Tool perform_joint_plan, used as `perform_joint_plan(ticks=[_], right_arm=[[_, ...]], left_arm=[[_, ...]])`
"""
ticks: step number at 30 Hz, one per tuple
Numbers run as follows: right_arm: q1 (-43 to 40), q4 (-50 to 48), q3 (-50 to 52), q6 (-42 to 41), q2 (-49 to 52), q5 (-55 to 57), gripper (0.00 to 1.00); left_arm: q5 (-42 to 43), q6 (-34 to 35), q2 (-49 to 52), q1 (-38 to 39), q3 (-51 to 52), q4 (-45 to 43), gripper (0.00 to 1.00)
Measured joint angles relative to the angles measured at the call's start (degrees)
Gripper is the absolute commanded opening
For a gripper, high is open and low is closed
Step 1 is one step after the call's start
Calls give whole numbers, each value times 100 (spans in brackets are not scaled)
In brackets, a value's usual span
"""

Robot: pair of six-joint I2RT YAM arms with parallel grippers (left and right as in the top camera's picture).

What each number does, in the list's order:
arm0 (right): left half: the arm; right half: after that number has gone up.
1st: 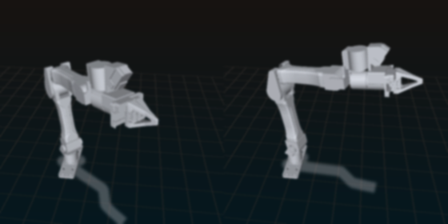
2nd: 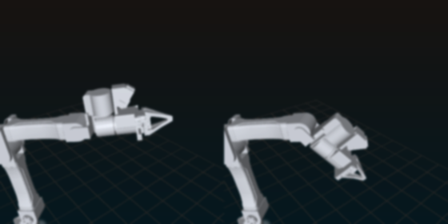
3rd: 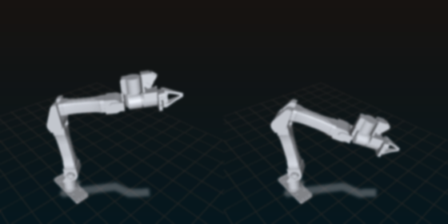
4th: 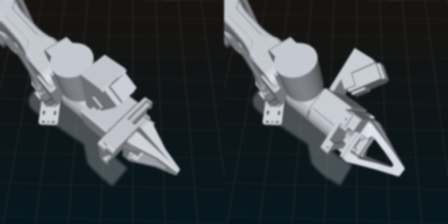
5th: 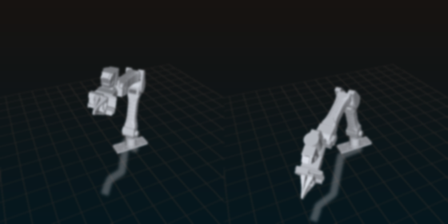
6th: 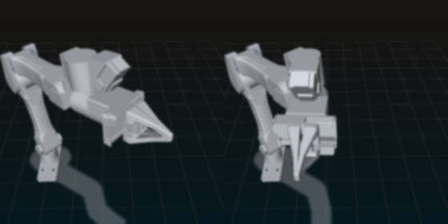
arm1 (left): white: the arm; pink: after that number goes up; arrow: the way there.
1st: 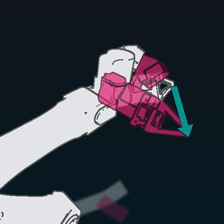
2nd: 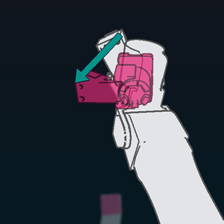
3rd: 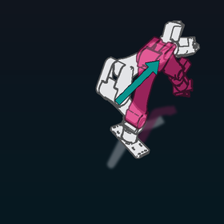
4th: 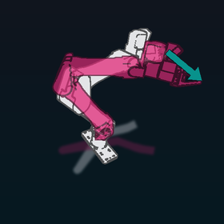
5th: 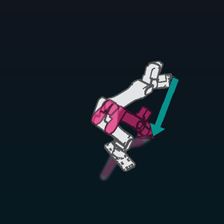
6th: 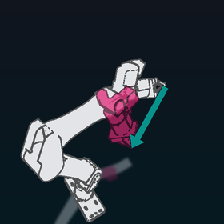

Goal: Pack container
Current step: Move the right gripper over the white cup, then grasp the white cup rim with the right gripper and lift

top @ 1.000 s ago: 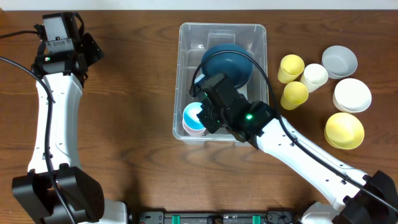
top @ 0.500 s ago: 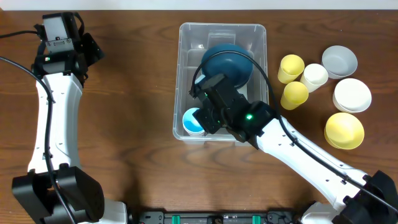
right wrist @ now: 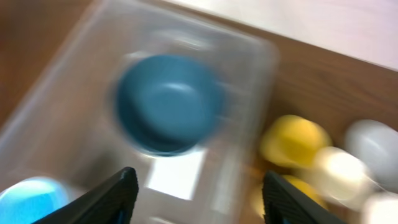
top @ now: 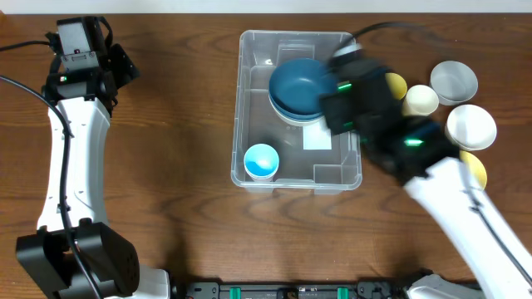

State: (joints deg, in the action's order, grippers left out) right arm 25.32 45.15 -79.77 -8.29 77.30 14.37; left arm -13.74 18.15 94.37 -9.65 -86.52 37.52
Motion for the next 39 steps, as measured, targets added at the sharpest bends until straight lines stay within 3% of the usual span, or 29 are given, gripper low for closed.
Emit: perform_joint_plan(ticks=[8, 15, 39], right_arm=[[-2367, 785, -15, -581, -146, 205, 69], [-3685, 835, -15, -723, 199, -109, 71], [-3978, -422, -15, -275, 2852, -1547, 67]], left_arm=[[0, 0, 0, 0, 0, 2, 98], [0, 0, 0, 0, 0, 0, 98], [0, 0, 0, 0, 0, 2, 98]])
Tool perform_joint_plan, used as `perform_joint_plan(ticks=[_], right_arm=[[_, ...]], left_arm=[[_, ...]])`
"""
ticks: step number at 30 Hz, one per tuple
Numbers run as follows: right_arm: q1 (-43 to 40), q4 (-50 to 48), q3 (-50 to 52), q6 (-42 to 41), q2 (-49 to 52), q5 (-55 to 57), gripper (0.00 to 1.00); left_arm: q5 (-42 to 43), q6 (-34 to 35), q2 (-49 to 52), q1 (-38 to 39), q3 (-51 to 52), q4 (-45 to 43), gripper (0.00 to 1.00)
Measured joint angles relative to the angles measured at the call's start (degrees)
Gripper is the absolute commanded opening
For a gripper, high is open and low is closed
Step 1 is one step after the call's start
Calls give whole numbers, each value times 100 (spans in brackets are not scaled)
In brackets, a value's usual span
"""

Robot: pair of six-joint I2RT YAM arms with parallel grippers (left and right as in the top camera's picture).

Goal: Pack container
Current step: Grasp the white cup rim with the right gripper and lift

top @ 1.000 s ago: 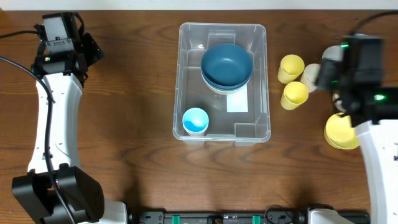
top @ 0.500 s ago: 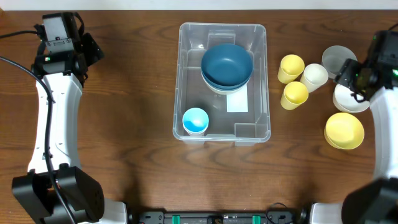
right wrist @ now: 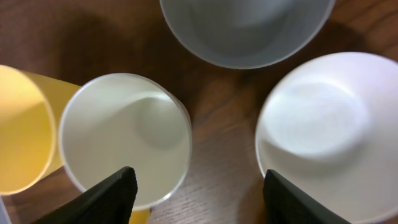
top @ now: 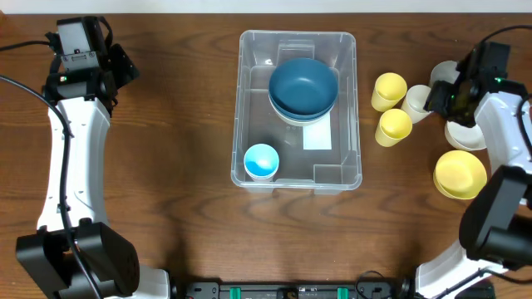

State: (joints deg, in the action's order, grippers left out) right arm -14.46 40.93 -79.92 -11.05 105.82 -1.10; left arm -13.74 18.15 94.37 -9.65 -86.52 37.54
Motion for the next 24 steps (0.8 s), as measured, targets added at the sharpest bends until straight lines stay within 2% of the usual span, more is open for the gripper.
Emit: perform_joint_plan(ticks=[4, 6, 9, 13, 19, 24], right_arm=[[0, -66, 0, 42, 221, -63, 67], [0, -74, 0, 90, 319, -103, 63], [0, -74, 0, 153, 435, -177, 50], [0, -92, 0, 177, 444, -219, 23], [0, -20, 0, 192, 444, -234, 1], [0, 26, 0, 208, 442, -247, 1]], left_arm=[[0, 0, 0, 0, 0, -2, 98], [0, 0, 0, 0, 0, -2, 98], [0, 0, 0, 0, 0, -2, 98], [0, 0, 0, 0, 0, -2, 98], [0, 0, 0, 0, 0, -2, 98], [0, 0, 0, 0, 0, 0, 98]])
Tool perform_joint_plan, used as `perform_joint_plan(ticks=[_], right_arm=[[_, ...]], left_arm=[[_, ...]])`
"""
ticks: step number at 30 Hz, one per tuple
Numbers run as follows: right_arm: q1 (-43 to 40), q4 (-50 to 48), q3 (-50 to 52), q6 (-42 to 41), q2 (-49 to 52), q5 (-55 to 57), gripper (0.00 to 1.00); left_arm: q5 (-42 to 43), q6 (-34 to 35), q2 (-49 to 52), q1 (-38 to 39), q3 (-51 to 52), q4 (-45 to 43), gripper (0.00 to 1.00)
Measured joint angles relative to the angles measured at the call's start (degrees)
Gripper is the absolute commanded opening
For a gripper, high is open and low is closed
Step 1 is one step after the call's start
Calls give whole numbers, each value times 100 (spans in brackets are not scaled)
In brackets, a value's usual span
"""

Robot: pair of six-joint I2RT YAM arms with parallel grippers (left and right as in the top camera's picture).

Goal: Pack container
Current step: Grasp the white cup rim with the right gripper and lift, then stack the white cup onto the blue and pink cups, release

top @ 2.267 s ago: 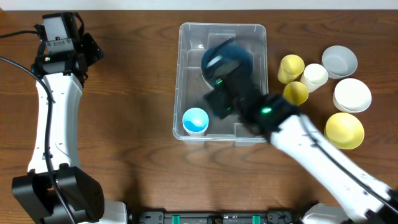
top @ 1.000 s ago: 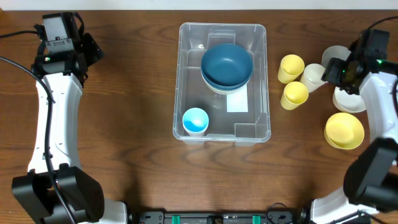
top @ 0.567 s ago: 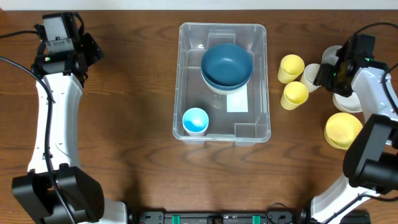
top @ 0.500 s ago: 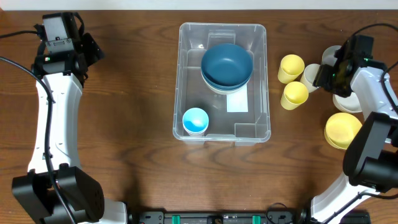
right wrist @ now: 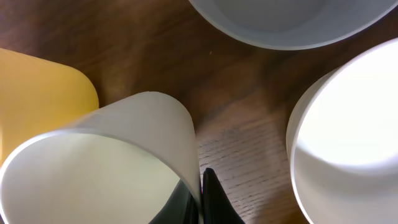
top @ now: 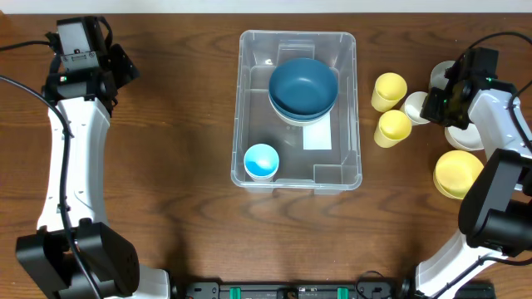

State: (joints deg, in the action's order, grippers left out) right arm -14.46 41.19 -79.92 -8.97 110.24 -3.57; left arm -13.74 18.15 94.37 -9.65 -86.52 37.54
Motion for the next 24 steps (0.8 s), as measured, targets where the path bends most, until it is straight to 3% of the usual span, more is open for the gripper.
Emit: perform_joint_plan(ticks=[8, 17, 24], right_arm=[[0, 420, 0, -15, -439, 527, 1], [107, 601, -4, -59, -2564, 776, 1], [1370, 553, -15, 24, -3582, 94, 1]], left_arm=[[0, 0, 0, 0, 0, 0, 98], [0, 0, 0, 0, 0, -2, 98], [0, 0, 0, 0, 0, -2, 98]])
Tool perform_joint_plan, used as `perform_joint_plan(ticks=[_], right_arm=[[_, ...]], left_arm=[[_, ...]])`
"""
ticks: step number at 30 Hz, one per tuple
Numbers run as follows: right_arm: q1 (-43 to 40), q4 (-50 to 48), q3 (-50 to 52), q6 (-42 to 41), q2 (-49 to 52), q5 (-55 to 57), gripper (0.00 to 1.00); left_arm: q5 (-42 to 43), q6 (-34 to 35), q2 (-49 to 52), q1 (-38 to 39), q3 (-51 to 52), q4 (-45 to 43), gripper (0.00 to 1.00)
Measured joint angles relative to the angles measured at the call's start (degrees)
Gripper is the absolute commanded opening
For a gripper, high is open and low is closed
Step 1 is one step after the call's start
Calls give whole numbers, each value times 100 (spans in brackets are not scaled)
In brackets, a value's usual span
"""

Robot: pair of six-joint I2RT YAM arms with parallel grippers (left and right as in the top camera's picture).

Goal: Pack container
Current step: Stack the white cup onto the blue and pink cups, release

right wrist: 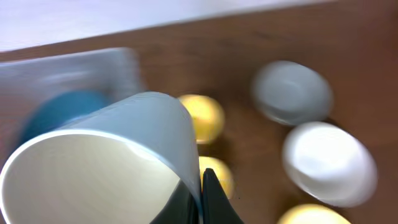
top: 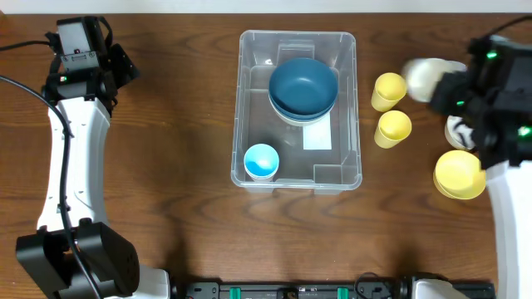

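Observation:
A clear plastic container (top: 297,178) sits mid-table, holding stacked blue bowls (top: 303,87) and a light-blue cup (top: 261,159). Right of it, my right gripper (top: 440,85) is shut on the rim of a cream cup (top: 422,76), which hangs blurred above the table. In the right wrist view the cream cup (right wrist: 112,162) fills the lower left. The right gripper (right wrist: 200,183) pinches the cup's wall, one finger inside and one outside. The container (right wrist: 68,65) lies beyond it. My left gripper (top: 123,65) stays at the far left corner, away from everything; its jaws are unclear.
Two yellow cups (top: 389,90) (top: 393,126) stand just right of the container. A yellow bowl (top: 460,173) and a white bowl (top: 455,133) lie under my right arm. The right wrist view also shows a grey bowl (right wrist: 291,92) and the white bowl (right wrist: 328,163).
The cream cup stood on the table with my right gripper shut on its rim. Now cup and gripper are raised off the table, slightly nearer the far edge.
My right gripper hung open and empty over the container's right side. Then it was open over the cream cup among the bowls at the right. Then it was shut on the cup's rim, and now it holds the cup in the air.

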State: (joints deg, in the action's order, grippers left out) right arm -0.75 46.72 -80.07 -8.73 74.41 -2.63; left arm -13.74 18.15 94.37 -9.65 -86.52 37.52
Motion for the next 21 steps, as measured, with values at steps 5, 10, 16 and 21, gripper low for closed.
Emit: perform_joint_plan(ticks=[5, 10, 16, 21], right_arm=[[1353, -420, 0, 254, -105, -251, 1], [2450, -566, 0, 431, 7, -323, 1], [3375, -404, -2, 514, 822, -341, 1], [4011, -391, -2, 535, 1641, -330, 1]], left_arm=[[0, 0, 0, 0, 0, 0, 98], [0, 0, 0, 0, 0, 0, 98], [0, 0, 0, 0, 0, 2, 98], [0, 0, 0, 0, 0, 2, 98]])
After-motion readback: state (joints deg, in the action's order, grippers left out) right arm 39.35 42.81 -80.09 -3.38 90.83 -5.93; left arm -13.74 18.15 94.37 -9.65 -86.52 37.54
